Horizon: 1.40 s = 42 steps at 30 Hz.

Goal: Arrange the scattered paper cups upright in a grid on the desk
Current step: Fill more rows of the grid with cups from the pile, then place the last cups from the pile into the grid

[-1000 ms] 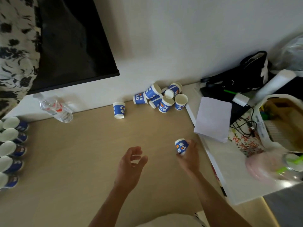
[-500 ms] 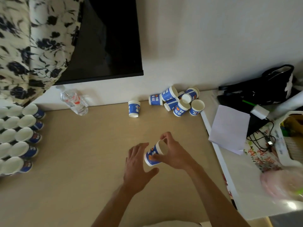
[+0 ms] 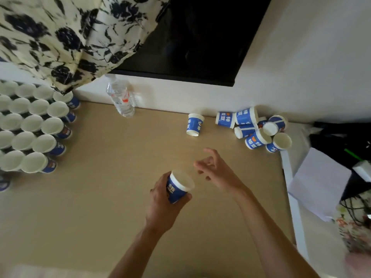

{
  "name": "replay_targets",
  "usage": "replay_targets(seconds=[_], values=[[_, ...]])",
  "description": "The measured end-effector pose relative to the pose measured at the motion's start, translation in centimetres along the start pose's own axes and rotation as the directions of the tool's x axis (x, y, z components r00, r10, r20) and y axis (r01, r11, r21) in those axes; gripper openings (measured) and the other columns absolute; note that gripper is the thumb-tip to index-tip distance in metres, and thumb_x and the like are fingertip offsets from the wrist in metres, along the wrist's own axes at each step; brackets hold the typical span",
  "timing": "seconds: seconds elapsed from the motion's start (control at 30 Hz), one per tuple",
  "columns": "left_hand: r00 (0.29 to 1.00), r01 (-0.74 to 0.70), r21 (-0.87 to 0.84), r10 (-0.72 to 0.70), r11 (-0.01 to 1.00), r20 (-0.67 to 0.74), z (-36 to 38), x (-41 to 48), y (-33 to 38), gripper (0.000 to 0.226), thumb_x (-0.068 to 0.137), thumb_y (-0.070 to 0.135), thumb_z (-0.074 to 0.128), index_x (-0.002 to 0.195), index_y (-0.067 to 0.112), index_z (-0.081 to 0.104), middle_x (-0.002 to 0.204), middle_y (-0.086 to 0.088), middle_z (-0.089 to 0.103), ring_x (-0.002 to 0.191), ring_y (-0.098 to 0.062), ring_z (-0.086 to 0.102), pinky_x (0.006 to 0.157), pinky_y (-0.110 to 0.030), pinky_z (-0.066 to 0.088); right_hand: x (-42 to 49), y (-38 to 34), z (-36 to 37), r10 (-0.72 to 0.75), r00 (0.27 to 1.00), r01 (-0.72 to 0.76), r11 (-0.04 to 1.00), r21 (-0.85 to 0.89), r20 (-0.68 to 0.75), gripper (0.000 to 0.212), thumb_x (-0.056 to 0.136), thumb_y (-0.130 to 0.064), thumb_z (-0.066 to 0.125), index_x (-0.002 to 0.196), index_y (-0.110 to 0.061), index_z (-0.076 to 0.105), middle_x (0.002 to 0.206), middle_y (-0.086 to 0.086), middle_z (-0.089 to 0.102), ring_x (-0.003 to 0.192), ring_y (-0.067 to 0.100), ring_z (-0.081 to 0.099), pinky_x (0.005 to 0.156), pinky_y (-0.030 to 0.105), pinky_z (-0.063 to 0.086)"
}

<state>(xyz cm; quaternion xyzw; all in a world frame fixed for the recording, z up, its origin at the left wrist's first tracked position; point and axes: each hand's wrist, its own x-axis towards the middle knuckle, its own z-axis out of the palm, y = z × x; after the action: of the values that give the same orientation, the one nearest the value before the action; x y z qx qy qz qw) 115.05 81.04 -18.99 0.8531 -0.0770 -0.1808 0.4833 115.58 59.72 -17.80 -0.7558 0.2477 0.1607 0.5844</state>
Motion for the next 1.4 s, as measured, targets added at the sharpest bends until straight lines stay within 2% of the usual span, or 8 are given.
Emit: replay_targets(seconds=[0.1, 0.23, 0.37, 0.5, 0.8, 0.97, 1.13, 1.4], values=[[0.996, 0.067, -0.021, -0.068, 0.998, -0.053, -1.2, 0.4, -1.1, 0.067, 0.070, 0.031, 0.088, 0.128, 0.031, 0.054, 0.111, 0.015, 0.067, 0.099, -0.002, 0.064, 0.076, -0.014, 0.050, 6.1, -0.5, -0.6, 0.098, 0.977, -0.105, 0.994, -0.030, -0.189, 0.077, 0.084, -0.052, 0.073, 0.141, -0.016, 0.037, 0.100, 0.001, 0.069, 0.089, 0.018, 0.069, 0.080, 0.039, 0.055], [0.983, 0.148, -0.073, -0.155, 0.986, -0.097, -2.2, 0.5, -2.1, 0.066, 0.070, 0.037, 0.085, 0.127, 0.037, 0.051, 0.111, 0.018, 0.066, 0.102, -0.013, 0.063, 0.081, -0.032, 0.055, 13.9, -2.0, -0.6, 0.161, 0.931, -0.195, 0.978, -0.072, -0.328, 0.098, 0.082, -0.053, 0.073, 0.154, -0.009, 0.024, 0.147, 0.006, 0.047, 0.128, 0.025, 0.054, 0.095, 0.035, 0.046], [0.972, 0.192, -0.112, -0.205, 0.975, -0.118, -3.1, 0.6, -3.0, 0.067, 0.065, 0.052, 0.076, 0.126, 0.038, 0.050, 0.110, 0.017, 0.066, 0.101, -0.014, 0.064, 0.080, -0.034, 0.056, 19.4, -2.9, 0.1, 0.192, 0.874, -0.226, 0.974, -0.024, -0.447, 0.091, 0.076, -0.050, 0.078, 0.143, -0.004, 0.036, 0.134, 0.004, 0.055, 0.111, 0.024, 0.060, 0.082, 0.031, 0.044], [0.963, 0.219, -0.095, -0.230, 0.971, -0.139, -4.2, 0.9, -3.8, 0.062, 0.072, 0.028, 0.086, 0.125, 0.032, 0.053, 0.105, 0.016, 0.068, 0.094, -0.002, 0.064, 0.073, -0.015, 0.049, 22.0, -3.3, 0.5, 0.205, 0.841, -0.233, 0.972, 0.006, -0.502, 0.092, 0.072, -0.049, 0.081, 0.141, -0.007, 0.037, 0.136, 0.003, 0.054, 0.116, 0.024, 0.059, 0.083, 0.029, 0.041], [0.956, 0.227, -0.070, -0.236, 0.971, -0.174, -5.6, 1.1, -2.8, 0.054, 0.074, 0.022, 0.086, 0.116, 0.035, 0.055, 0.098, 0.030, 0.064, 0.088, 0.003, 0.063, 0.066, -0.008, 0.046, 17.9, -2.8, 1.5, 0.152, 0.873, -0.102, 0.986, 0.131, -0.464, 0.085, 0.076, -0.023, 0.084, 0.143, -0.011, 0.033, 0.125, -0.001, 0.050, 0.094, 0.016, 0.055, 0.048, 0.007, 0.039], [0.963, 0.203, -0.098, -0.216, 0.974, -0.159, -5.1, 0.7, -0.9, 0.054, 0.069, 0.035, 0.087, 0.110, 0.043, 0.054, 0.098, 0.023, 0.068, 0.087, -0.003, 0.066, 0.071, -0.022, 0.054, 8.9, 1.6, 3.9, 0.041, 0.911, 0.069, 0.966, 0.250, -0.410, 0.077, 0.067, -0.011, 0.091, 0.131, -0.013, 0.050, 0.115, 0.003, 0.065, 0.101, 0.020, 0.067, 0.076, 0.019, 0.052], [0.968, 0.112, -0.069, -0.124, 0.991, -0.219, -3.0, -0.9, 0.8, 0.051, 0.055, 0.060, 0.075, 0.101, 0.051, 0.056, 0.102, 0.021, 0.057, 0.098, -0.010, 0.058, 0.072, -0.023, 0.046, 0.4, 5.2, 5.4, 0.023, 0.946, 0.101, 0.927, 0.362, -0.323, 0.062, 0.062, -0.007, 0.091, 0.115, -0.019, 0.060, 0.109, 0.000, 0.070, 0.099, 0.017, 0.069, 0.076, 0.022, 0.054], [0.927, 0.039, -0.045, -0.053, 0.998, -0.372, -2.3, -5.9, 1.6, 0.061, 0.056, 0.050, 0.080, 0.111, 0.037, 0.059, 0.104, 0.017, 0.058, 0.100, -0.015, 0.055, 0.074, -0.026, 0.043, -2.9, 2.8, 4.8, -0.170, 0.947, 0.259, 0.906, 0.336, -0.271, 0.061, 0.063, -0.004, 0.087, 0.113, -0.023, 0.058, 0.109, -0.004, 0.068, 0.095, 0.013, 0.068, 0.075, 0.022, 0.054]])
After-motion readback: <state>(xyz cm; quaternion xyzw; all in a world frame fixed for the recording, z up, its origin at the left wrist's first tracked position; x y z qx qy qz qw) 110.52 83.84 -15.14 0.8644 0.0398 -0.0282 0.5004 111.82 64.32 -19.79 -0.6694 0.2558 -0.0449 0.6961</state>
